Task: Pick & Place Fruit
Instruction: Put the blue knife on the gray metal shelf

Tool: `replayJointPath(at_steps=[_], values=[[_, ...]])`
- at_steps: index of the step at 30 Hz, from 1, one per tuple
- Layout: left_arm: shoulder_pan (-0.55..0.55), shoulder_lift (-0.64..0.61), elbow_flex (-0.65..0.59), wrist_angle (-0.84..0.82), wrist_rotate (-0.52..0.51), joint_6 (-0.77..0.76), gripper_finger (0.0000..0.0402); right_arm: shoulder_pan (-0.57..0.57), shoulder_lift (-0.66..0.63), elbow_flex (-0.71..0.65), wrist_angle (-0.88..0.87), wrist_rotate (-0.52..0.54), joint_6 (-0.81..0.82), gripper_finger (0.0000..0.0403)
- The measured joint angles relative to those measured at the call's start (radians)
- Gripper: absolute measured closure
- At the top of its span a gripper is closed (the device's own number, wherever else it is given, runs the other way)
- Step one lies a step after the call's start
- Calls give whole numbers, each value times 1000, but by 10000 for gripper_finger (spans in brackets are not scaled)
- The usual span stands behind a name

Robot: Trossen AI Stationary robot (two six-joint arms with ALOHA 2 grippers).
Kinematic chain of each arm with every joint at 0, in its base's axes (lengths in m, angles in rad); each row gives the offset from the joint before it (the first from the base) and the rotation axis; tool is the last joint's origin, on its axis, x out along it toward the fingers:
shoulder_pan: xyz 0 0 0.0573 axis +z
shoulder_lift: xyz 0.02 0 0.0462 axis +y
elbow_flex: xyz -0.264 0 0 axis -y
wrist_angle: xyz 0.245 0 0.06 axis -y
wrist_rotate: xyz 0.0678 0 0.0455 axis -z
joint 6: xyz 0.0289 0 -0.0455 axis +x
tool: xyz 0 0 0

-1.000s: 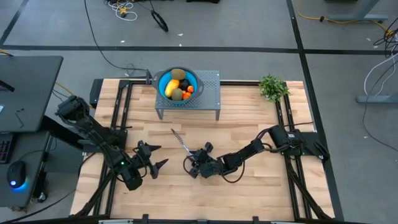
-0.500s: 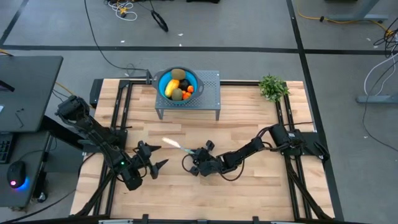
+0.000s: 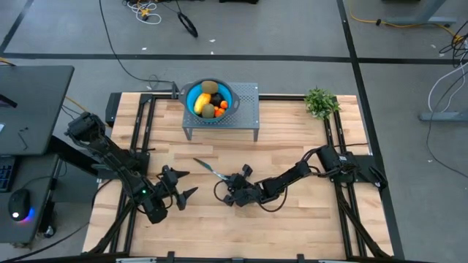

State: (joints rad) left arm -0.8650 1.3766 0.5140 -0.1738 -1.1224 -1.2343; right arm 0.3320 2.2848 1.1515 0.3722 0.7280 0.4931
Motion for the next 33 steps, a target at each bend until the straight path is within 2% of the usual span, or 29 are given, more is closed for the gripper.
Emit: replayJointPath(at_steps=[4, 13, 17, 29, 33], values=[[0, 0, 0, 0, 2, 3, 29, 0, 0, 0, 3, 0, -4, 354], [-14, 0, 0, -1, 38, 16, 29, 26, -52, -4, -26, 0, -59, 356], [-48, 0, 0, 3, 6, 16, 29, 62, -120, -8, -122, 29, -73, 356], [-86, 0, 0, 7, -27, -8, 29, 160, -324, -5, -435, 112, 63, 356], [-86, 0, 0, 7, -27, -8, 29, 208, -422, -3, -544, 185, 117, 356]])
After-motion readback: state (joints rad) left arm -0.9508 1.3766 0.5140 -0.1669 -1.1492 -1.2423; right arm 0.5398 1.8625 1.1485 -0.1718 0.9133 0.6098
